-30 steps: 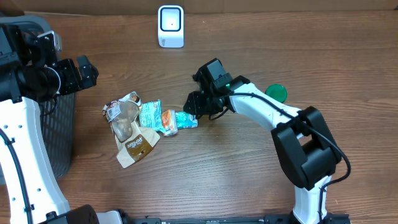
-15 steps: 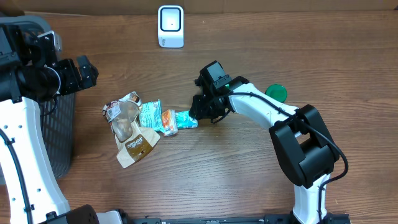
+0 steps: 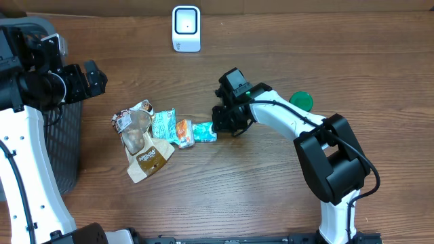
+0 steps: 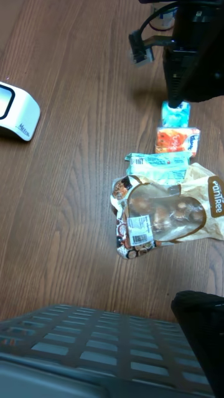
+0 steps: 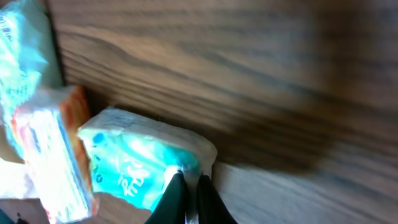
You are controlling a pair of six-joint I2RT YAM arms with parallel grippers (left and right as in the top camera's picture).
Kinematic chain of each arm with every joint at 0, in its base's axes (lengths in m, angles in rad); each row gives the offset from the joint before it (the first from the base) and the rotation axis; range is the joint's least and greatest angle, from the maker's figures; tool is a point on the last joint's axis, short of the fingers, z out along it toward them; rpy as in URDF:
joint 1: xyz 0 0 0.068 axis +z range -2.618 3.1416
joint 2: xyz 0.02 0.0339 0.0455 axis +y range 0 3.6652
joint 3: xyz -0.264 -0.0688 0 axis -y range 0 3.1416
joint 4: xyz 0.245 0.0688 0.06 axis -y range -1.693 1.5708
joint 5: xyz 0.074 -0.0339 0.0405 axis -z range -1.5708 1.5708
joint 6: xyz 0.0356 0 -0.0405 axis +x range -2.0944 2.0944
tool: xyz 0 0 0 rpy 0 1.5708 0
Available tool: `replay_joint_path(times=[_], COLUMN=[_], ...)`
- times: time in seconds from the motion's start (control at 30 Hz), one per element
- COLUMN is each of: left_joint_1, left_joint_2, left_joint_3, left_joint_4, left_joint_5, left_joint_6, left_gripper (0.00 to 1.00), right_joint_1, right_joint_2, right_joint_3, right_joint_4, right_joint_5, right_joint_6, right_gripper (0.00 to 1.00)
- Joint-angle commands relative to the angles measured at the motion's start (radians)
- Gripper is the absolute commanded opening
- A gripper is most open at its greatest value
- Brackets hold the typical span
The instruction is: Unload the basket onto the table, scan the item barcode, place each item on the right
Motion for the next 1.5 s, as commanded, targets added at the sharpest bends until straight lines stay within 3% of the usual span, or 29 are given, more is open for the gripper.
replay_joint_path(times=[0.0, 0.1, 0.37, 0.6, 0.73, 0.87, 1.07, 1.3, 1.47], left_joint_1=[-0.001, -0.001, -0.001, -0.001, -0.001, -0.001, -0.001, -0.001, -0.001], left_joint_2=[-0.001, -0.001, -0.001, -0.001, -0.001, -0.001, -0.001, -0.001, -0.001], left_joint_3=[0.013, 0.013, 0.013, 0.013, 0.013, 0.013, 0.013, 0.013, 0.013], left_joint_4=[0.000, 0.000, 0.000, 0.000, 0.000, 0.000, 0.000, 0.000, 0.000], left_joint_5=[0.001, 0.001, 0.001, 0.001, 0.001, 0.001, 0.001, 0.001, 0.001], left_joint_6=[0.015, 0.015, 0.015, 0.015, 0.015, 0.015, 0.015, 0.015, 0.015], left_gripper=[1.00, 0.99, 1.00, 1.00, 0.99, 0.99, 1.00, 1.00, 0.99], right_joint_1=[-0.033, -0.058, -0.118, -0.111, -0.111, -0.129, -0.183, -0.185, -0.184], right_joint_2=[-0.026, -0.079, -0.160, -0.147, -0.147, -0.147, -0.147, -0.130, -0.071], right_joint_3=[0.032, 0.037, 0.035, -0.007, -0.012, 0.012, 0.111, 0.117, 0.117], right_joint_4=[-0.040, -0.074, -0.165, -0.172, -0.220, -0.253, -0.307, -0.197, -0.186], right_joint_5=[0.010, 0.040, 0.129, 0.132, 0.121, 0.085, 0.047, 0.098, 0.117], right_joint_6=[0.008, 0.029, 0.275, 0.306, 0.216, -0.020, -0.309, -0.390, -0.466], right_gripper=[0.04, 0.04, 0.04, 0.04, 0.23, 0.38, 0.43, 0.53, 0.55])
